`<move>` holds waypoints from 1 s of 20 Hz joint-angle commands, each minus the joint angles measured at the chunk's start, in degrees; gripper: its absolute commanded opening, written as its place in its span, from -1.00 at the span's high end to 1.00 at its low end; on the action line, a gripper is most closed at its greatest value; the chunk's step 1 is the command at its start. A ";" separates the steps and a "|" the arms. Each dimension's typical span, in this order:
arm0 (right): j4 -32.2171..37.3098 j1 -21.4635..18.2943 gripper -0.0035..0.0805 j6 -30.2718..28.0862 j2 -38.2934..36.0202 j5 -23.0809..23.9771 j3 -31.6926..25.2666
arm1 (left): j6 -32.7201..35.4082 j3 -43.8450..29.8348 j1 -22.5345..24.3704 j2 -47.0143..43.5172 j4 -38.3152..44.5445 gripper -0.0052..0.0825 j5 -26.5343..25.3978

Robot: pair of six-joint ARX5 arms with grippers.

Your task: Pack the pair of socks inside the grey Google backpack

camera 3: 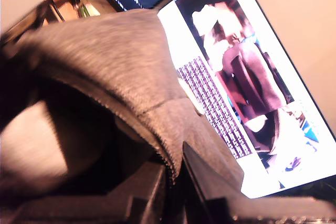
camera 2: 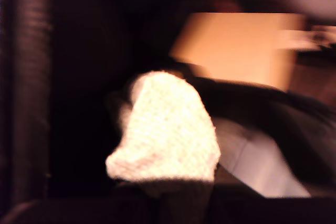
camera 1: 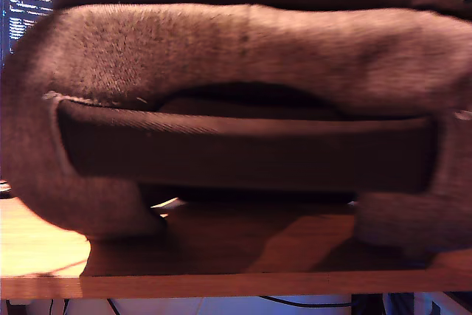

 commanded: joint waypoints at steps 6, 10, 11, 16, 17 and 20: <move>-0.57 0.26 0.95 0.22 -0.70 -0.22 1.31 | -16.41 -1.16 2.54 1.01 10.88 0.92 -8.98; -0.52 0.31 0.95 0.15 -0.70 -1.60 1.31 | -35.82 -1.16 2.99 3.19 10.16 0.92 -8.41; -0.52 0.42 0.95 0.02 -0.70 -1.66 1.31 | -40.19 -1.16 3.26 3.87 10.03 0.92 -8.35; -0.55 1.29 0.95 0.04 -0.74 -1.64 1.31 | -46.64 -1.16 5.44 4.20 9.46 0.43 -9.88; -0.55 1.57 0.95 0.04 -0.74 -1.64 1.31 | -48.22 -1.16 5.92 4.20 9.55 0.19 -10.08; -0.50 2.23 0.95 0.07 -0.74 -1.64 1.31 | -48.33 -1.14 7.21 4.20 8.92 -0.43 -9.07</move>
